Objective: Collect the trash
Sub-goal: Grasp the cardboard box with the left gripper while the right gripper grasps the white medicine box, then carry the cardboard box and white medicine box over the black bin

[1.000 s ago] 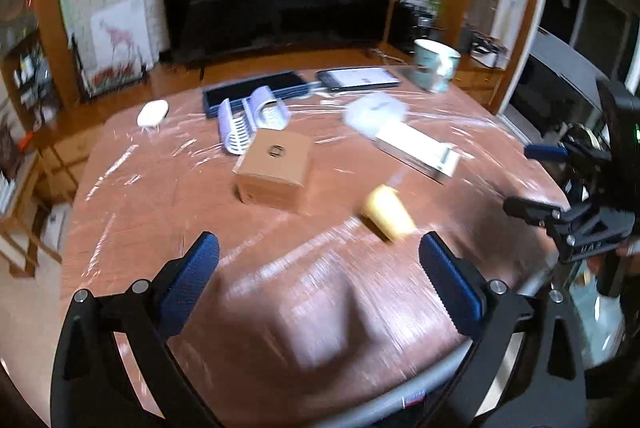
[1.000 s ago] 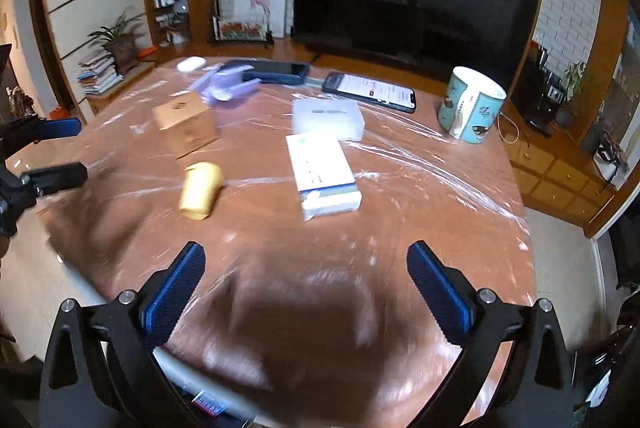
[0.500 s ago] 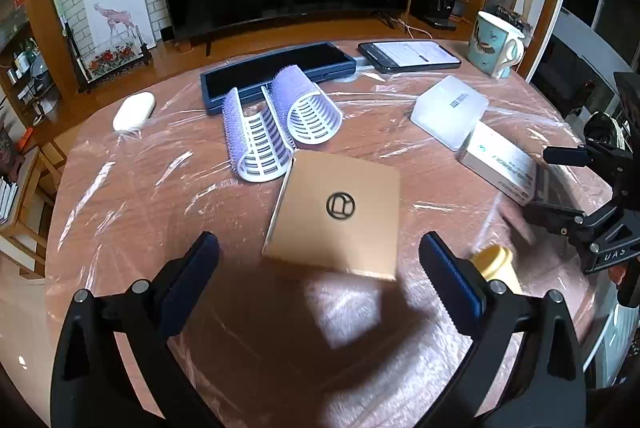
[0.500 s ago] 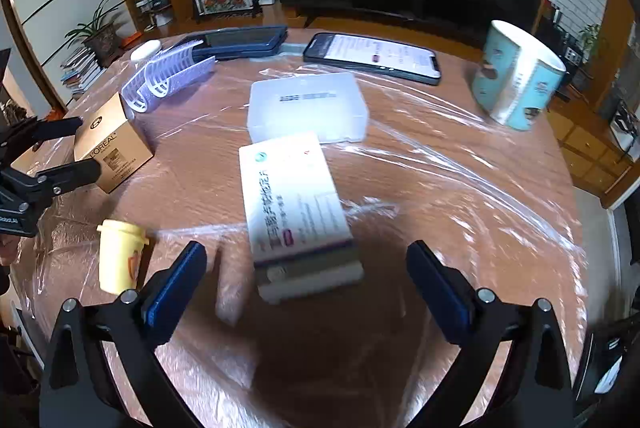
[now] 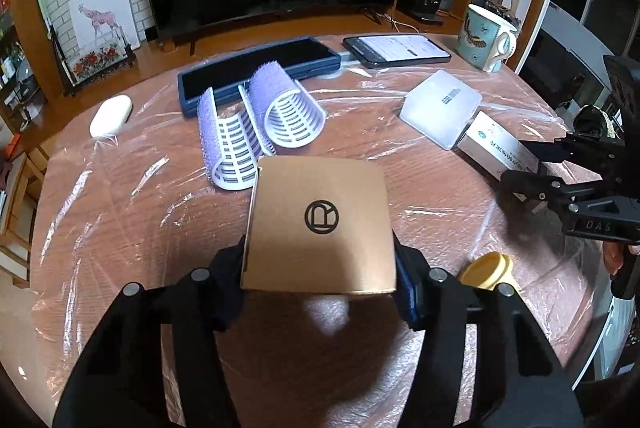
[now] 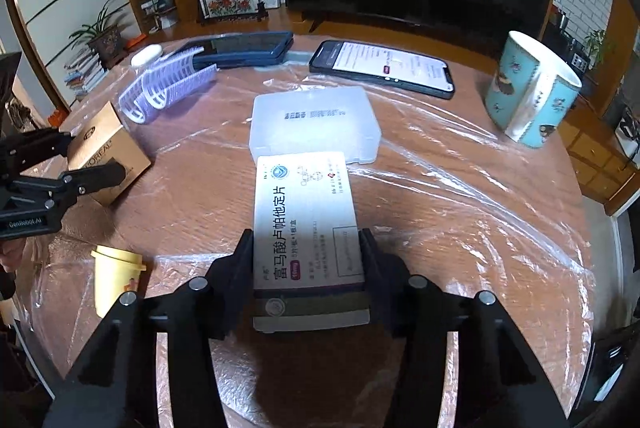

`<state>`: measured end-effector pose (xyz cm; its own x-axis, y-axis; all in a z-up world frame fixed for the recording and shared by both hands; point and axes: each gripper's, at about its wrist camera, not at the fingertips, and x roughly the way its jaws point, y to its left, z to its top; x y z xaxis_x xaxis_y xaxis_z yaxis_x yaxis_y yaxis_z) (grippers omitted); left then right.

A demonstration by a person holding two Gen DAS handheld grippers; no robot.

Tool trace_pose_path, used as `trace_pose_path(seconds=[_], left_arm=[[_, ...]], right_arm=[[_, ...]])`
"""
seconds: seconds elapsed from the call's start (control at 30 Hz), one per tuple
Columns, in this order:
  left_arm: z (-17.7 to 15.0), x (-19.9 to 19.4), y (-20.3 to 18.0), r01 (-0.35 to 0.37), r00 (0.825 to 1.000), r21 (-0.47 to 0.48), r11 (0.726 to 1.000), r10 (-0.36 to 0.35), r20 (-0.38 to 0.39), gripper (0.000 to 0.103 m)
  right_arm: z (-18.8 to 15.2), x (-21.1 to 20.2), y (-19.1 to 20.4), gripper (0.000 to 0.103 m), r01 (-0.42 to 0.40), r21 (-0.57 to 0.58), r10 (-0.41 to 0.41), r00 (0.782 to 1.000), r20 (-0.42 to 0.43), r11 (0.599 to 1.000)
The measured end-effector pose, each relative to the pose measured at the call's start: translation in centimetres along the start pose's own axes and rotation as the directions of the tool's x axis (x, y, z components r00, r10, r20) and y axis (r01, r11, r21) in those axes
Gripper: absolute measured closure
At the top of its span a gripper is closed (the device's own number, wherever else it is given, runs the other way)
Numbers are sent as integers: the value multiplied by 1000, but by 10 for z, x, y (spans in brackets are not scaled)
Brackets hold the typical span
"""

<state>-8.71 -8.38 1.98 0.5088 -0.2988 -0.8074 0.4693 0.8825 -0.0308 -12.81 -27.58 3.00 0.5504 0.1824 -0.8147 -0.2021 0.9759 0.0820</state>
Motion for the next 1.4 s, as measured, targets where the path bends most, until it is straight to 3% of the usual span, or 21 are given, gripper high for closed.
trace_pose_path(seconds=[0.47, 0.97, 1.4], left_arm=[[-13, -30, -11, -14, 999, -62, 998, 16, 33, 44], [-36, -69, -23, -16, 997, -97, 995, 23, 74, 44], [-68, -97, -39, 8, 997, -90, 996, -1, 76, 44]], right_arm=[[-22, -48, -5, 52, -107, 112, 100, 993, 59, 988], [-45, -91, 17, 52, -182, 100, 172, 979, 106, 978], [-76, -118, 43, 52, -249, 58, 243, 966, 89, 967]])
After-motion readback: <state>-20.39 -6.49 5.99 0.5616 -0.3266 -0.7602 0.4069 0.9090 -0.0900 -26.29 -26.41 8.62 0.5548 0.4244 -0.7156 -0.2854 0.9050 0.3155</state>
